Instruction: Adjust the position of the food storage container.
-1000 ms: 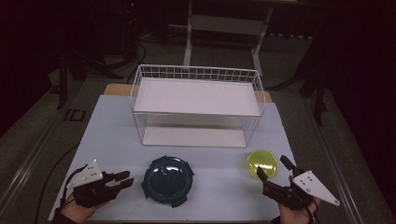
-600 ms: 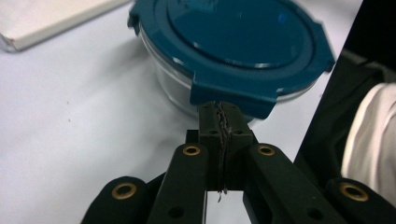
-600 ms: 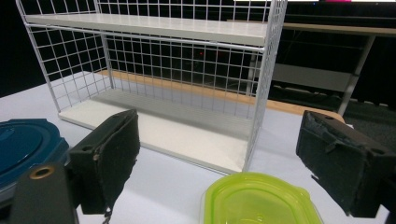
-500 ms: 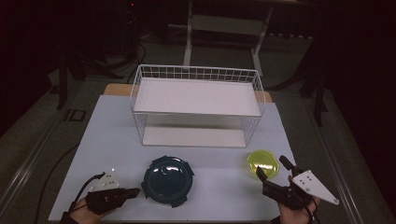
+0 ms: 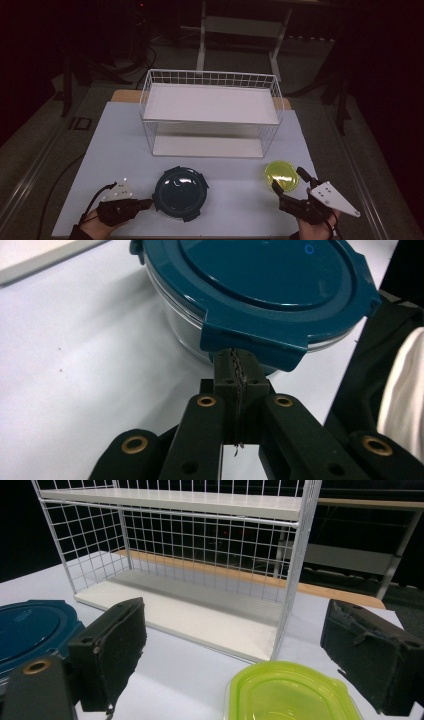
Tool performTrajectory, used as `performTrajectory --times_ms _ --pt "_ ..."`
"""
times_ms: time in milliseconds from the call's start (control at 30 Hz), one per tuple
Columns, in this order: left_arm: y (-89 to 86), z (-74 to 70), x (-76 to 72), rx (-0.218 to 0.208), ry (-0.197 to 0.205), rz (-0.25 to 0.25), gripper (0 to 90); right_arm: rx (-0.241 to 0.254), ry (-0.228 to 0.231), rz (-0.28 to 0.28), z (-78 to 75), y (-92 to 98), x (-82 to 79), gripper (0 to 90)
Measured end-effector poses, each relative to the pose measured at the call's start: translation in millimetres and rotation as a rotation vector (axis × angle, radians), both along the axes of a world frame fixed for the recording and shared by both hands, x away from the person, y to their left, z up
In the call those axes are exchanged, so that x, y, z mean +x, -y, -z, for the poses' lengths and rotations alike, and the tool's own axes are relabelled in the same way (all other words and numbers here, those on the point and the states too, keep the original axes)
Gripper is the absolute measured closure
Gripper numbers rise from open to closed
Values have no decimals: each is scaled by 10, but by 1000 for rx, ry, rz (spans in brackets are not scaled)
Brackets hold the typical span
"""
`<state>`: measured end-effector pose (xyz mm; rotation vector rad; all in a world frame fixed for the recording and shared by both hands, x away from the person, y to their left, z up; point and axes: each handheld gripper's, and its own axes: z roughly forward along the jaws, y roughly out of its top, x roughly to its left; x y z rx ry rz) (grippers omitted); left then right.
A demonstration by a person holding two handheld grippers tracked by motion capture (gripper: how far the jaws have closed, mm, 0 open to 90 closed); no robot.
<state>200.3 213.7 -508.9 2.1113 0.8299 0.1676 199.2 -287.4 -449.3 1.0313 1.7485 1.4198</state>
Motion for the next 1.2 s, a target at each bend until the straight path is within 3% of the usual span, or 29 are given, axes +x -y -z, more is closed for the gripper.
performTrajectory --times_ms 267,767,967,1133,1200 --pt "20 -29 139 -2 30 -10 888 22 -9 -20 -7 33 -3 108" --pt "131 -17 387 -14 28 -45 888 2 -19 -38 4 -11 6 108" --pt "161 -39 364 32 40 -36 886 17 -24 -37 6 10 10 109" --pt "157 -20 346 22 25 -45 887 18 -31 -45 14 15 19 109" --pt "162 -38 358 -2 22 -49 888 17 -35 -46 19 7 24 109"
